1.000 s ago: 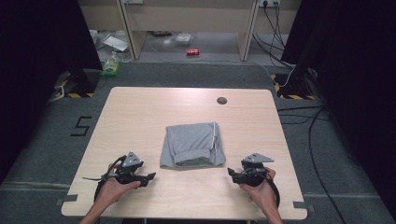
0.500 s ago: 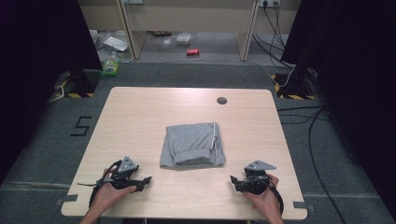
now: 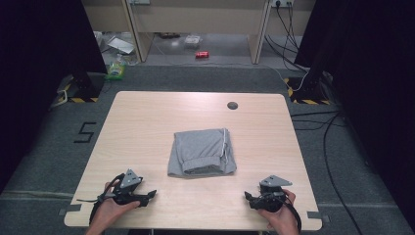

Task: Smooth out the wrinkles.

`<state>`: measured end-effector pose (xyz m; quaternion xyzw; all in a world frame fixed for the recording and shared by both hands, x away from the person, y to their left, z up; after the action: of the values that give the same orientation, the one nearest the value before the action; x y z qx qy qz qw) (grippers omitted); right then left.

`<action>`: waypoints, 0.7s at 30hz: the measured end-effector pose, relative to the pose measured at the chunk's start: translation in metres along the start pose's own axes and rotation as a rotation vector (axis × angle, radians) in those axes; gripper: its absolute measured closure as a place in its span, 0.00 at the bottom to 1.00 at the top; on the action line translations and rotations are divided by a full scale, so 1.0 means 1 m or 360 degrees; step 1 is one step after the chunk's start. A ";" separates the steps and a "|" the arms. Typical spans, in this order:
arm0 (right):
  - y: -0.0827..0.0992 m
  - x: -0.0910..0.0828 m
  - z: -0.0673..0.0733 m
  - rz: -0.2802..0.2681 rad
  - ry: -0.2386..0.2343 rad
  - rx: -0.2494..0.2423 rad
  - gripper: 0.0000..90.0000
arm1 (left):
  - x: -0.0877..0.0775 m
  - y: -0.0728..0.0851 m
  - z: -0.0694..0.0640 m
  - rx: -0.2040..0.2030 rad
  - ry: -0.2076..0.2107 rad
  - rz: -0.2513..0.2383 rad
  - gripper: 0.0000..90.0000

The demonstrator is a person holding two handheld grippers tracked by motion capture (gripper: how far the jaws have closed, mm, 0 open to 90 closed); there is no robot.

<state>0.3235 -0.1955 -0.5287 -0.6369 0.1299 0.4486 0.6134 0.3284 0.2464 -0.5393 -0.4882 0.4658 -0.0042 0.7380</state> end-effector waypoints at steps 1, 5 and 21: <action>0.001 0.000 0.000 -0.0001 0.0006 -0.0022 0.31 | 0.000 0.001 -0.001 -0.0001 -0.0003 -0.0006 0.25; 0.007 -0.001 0.004 -0.0018 0.0024 -0.0102 0.24 | 0.001 0.002 -0.003 -0.0007 -0.0019 -0.0046 0.22; 0.011 0.003 0.004 -0.0070 -0.0035 -0.0151 0.16 | 0.004 0.001 -0.003 -0.0003 -0.0013 -0.0060 0.20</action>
<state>0.3158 -0.1929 -0.5372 -0.6631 0.0877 0.4476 0.5935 0.3277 0.2434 -0.5430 -0.4977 0.4534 -0.0154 0.7392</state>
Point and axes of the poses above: each handheld gripper's, and its own axes: x roughly forward along the jaws, y roughly out of its underside, z roughly to its left, the point moved 3 cm from there along x, roughly forward along the jaws, and after that the axes turned 9 degrees about x, right-handed, at the moved point
